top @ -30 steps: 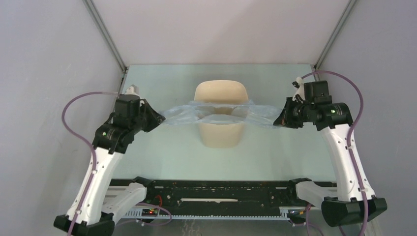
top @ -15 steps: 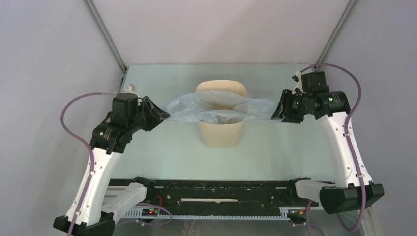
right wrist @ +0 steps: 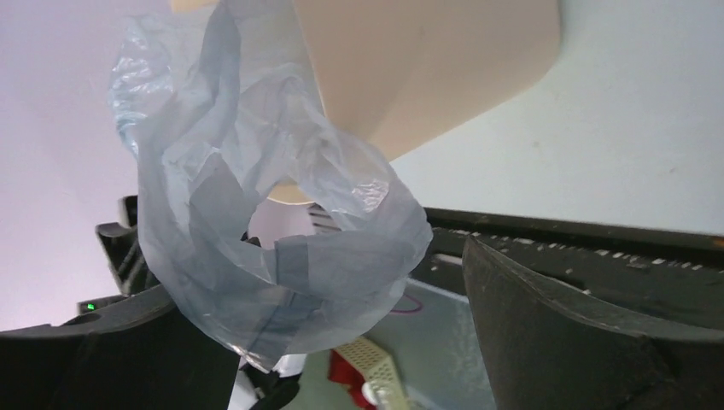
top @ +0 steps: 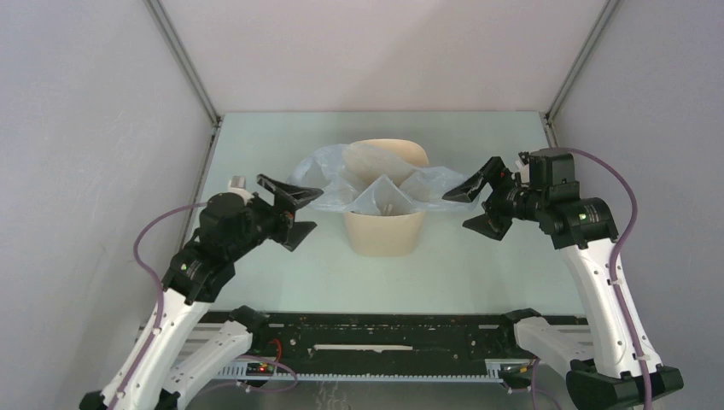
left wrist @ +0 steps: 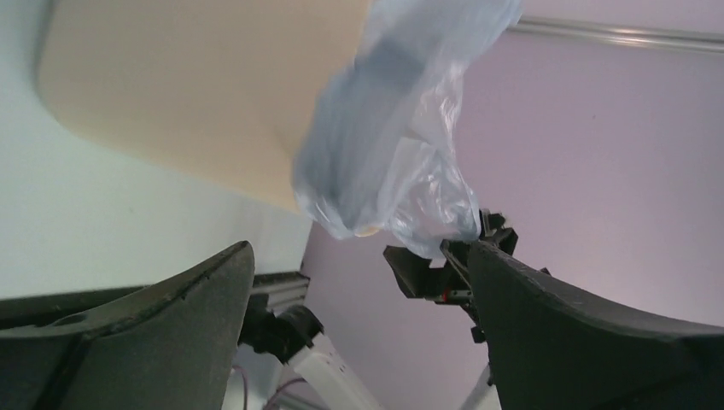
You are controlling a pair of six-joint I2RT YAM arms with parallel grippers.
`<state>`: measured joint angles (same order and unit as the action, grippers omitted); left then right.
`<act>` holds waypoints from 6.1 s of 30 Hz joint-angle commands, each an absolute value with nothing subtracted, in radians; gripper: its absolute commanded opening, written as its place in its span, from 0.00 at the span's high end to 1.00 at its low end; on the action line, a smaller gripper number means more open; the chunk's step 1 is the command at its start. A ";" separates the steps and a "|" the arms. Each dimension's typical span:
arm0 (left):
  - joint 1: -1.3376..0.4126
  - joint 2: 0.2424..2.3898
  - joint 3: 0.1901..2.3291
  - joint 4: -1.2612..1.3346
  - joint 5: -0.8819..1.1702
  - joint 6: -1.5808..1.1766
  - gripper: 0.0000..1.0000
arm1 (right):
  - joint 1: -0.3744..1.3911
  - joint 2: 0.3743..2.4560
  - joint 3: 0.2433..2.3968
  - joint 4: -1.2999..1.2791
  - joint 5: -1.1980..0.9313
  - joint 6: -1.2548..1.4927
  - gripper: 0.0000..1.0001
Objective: Put the trash bags into the trash bin
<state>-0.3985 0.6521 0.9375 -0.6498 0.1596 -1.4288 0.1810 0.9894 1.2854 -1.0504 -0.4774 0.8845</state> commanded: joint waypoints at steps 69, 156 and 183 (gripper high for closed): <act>-0.479 0.990 0.935 -0.639 0.002 -1.007 0.70 | 0.204 1.159 1.083 -0.756 -0.466 0.456 0.62; -0.408 1.276 1.461 -0.647 0.007 -0.421 1.00 | 0.402 1.358 1.588 -0.782 -0.159 0.013 1.00; -0.309 1.632 1.607 -0.545 0.083 -0.625 1.00 | 0.224 1.717 1.799 -0.782 -0.350 0.232 0.88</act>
